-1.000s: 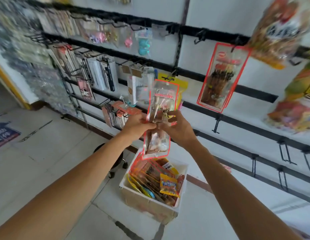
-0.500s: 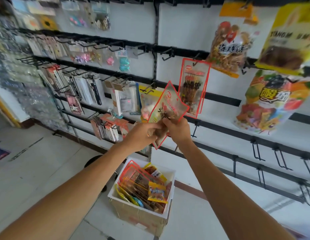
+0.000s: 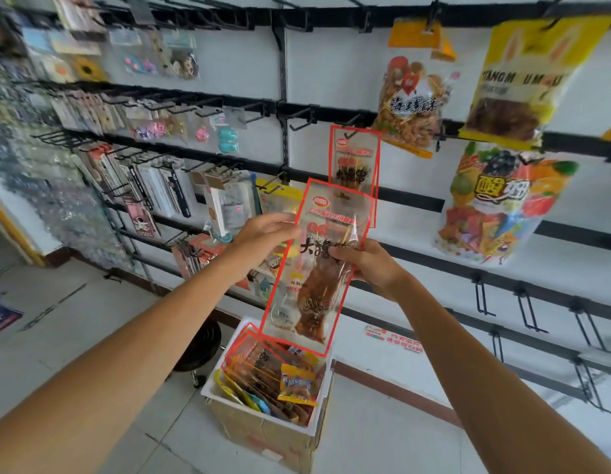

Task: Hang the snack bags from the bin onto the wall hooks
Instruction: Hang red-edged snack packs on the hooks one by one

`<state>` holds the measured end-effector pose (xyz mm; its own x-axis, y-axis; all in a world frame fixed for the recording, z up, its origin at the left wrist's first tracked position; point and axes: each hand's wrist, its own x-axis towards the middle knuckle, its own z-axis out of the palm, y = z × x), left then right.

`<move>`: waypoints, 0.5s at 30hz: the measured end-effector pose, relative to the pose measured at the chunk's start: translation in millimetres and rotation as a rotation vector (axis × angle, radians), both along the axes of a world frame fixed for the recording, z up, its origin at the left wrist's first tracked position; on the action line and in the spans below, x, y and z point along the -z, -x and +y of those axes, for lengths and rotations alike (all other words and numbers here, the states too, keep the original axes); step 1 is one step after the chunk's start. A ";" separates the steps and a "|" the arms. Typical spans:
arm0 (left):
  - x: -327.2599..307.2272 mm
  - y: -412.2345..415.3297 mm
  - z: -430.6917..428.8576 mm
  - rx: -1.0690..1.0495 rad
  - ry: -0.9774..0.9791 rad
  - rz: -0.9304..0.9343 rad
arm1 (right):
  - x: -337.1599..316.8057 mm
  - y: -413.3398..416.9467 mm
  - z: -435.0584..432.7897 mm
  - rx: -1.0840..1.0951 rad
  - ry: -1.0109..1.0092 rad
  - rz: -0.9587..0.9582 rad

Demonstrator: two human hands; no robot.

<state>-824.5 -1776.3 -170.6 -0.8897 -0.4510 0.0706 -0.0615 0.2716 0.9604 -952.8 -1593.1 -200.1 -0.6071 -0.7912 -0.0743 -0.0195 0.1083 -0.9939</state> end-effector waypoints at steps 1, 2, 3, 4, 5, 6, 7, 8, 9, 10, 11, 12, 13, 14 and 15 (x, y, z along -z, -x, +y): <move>-1.9 4.8 4.8 0.029 -0.050 -0.006 | -0.7 1.2 2.9 -0.031 -0.011 -0.015; -2.2 9.7 9.7 0.041 -0.059 -0.001 | -1.2 2.3 5.9 -0.061 -0.026 -0.024; -1.6 14.1 14.7 0.033 -0.040 0.006 | -0.6 3.8 8.6 -0.086 -0.041 -0.033; -1.0 17.7 19.6 0.012 -0.022 0.014 | -0.1 4.9 11.6 -0.105 -0.058 -0.038; -0.1 20.5 24.4 -0.011 -0.015 0.021 | 1.0 6.5 14.3 -0.116 -0.066 -0.045; 0.6 22.9 28.8 -0.027 -0.025 0.025 | 1.3 8.1 17.0 -0.124 -0.069 -0.046; 1.2 24.8 31.9 -0.031 -0.038 0.030 | 1.8 10.2 19.2 -0.126 -0.066 -0.043; 0.8 25.7 34.3 -0.030 -0.050 0.035 | 0.7 11.6 21.5 -0.126 -0.063 -0.034; -0.1 26.4 35.8 -0.028 -0.055 0.040 | -0.1 14.1 22.8 -0.121 -0.059 -0.026; -1.6 26.8 36.3 -0.027 -0.054 0.046 | -2.2 16.1 24.1 -0.112 -0.052 -0.015; -2.8 28.4 34.8 -0.031 -0.047 0.053 | -4.9 19.0 24.6 -0.098 -0.042 0.004; -3.6 30.7 31.7 -0.041 -0.044 0.056 | -9.5 21.2 24.8 -0.076 -0.031 0.035; -4.8 33.1 28.6 -0.046 -0.041 0.057 | -14.5 23.4 24.3 -0.049 -0.012 0.074; -6.4 35.6 24.8 -0.049 -0.045 0.057 | -20.4 25.5 23.1 -0.015 0.017 0.110; -8.0 38.6 21.0 -0.044 -0.049 0.056 | -25.8 28.6 20.6 0.020 0.054 0.143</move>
<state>-863.0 -1755.3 -162.6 -0.8641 -0.4940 0.0962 -0.0184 0.2219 0.9749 -981.5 -1572.5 -174.4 -0.6243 -0.7792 0.0564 -0.1593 0.0564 -0.9856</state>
